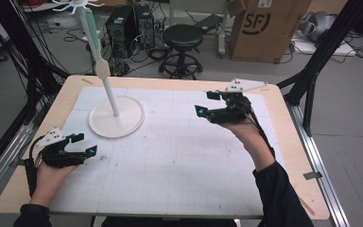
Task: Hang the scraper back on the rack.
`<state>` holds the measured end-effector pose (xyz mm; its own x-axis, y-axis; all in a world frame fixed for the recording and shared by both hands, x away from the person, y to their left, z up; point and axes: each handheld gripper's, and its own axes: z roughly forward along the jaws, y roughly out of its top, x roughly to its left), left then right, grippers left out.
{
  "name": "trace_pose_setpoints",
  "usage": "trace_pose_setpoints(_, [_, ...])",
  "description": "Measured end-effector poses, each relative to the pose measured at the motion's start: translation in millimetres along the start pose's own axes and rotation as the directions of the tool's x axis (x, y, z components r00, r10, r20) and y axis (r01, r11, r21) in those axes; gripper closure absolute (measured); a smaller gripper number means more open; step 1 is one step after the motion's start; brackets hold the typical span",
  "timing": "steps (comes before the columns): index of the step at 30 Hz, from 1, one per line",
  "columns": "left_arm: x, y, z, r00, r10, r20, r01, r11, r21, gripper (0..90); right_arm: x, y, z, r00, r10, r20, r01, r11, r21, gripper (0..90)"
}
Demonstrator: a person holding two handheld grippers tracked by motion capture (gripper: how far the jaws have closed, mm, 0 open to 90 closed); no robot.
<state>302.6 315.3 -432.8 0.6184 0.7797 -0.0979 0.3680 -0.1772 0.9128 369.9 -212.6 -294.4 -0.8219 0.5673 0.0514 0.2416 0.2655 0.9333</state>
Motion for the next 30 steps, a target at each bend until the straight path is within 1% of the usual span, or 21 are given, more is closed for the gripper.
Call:
trace_pose_setpoints(3, [-0.2,0.0,-0.5,1.0,-0.001,-0.004,0.001,1.0,0.002,20.3,-5.2,-25.0,-9.7,0.9994,0.02,0.026,-0.021,1.0,0.014,21.4])
trace_pose_setpoints(5, [-0.3,-0.2,-0.5,1.0,-0.003,-0.006,0.003,1.0,0.004,20.3,-6.8,-40.4,-15.3,0.9984,0.041,0.038,-0.041,0.999,0.016,20.6])
trace_pose_setpoints(7, [0.0,-0.5,-0.5,1.0,-0.001,-0.008,0.001,1.0,0.007,20.3,-8.6,-54.3,-20.0,0.9974,0.043,0.058,-0.044,0.999,0.021,19.7])
trace_pose_setpoints(9, [0.1,-0.5,-0.5,1.0,-0.002,-0.009,0.002,1.0,0.009,20.2,-10.5,-67.0,-24.2,0.9959,0.056,0.071,-0.058,0.998,0.027,18.9])
trace_pose_setpoints(13, [0.6,-0.6,-0.3,0.9999,0.0,-0.012,0.0,0.9999,0.01,20.2,-15.4,-89.2,-30.3,0.9901,0.106,0.093,-0.108,0.994,0.019,17.1])
trace_pose_setpoints(14, [0.5,-0.6,-0.1,0.9999,0.0,-0.015,0.001,0.9999,0.01,20.2,-17.5,-93.7,-30.9,0.9896,0.108,0.095,-0.111,0.994,0.022,17.1])
trace_pose_setpoints(16, [0.2,-0.4,0.1,0.9999,0.001,-0.015,-0.001,0.9999,0.01,20.2,-21.0,-98.5,-32.3,0.9864,0.123,0.109,-0.129,0.991,0.048,16.4])
trace_pose_setpoints(21, [0.5,-0.8,1.8,0.9999,0.003,-0.016,-0.002,0.9999,0.017,20.2,-25.4,-105.3,-37.1,0.9845,0.127,0.121,-0.131,0.991,0.025,16.4])
trace_pose_setpoints(25, [0.6,-1.1,3.0,0.9999,0.003,-0.017,-0.003,0.9997,0.022,20.2,-29.1,-111.1,-37.7,0.9815,0.143,0.128,-0.148,0.988,0.033,16.4])
trace_pose_setpoints(28, [-0.1,-1.1,3.4,0.9999,0.005,-0.016,-0.005,0.9997,0.022,20.2,-31.3,-113.6,-38.1,0.9799,0.146,0.136,-0.152,0.988,0.033,16.4])
trace_pose_setpoints(29, [-0.1,-1.1,3.4,0.9998,0.008,-0.016,-0.007,0.9996,0.026,20.2,-32.8,-114.5,-37.9,0.9805,0.135,0.143,-0.141,0.99,0.028,16.4])
trace_pose_setpoints(30, [0.0,-1.1,3.4,0.9998,0.008,-0.017,-0.008,0.9996,0.026,20.2,-33.2,-115.3,-37.9,0.979,0.141,0.147,-0.147,0.989,0.029,16.4])
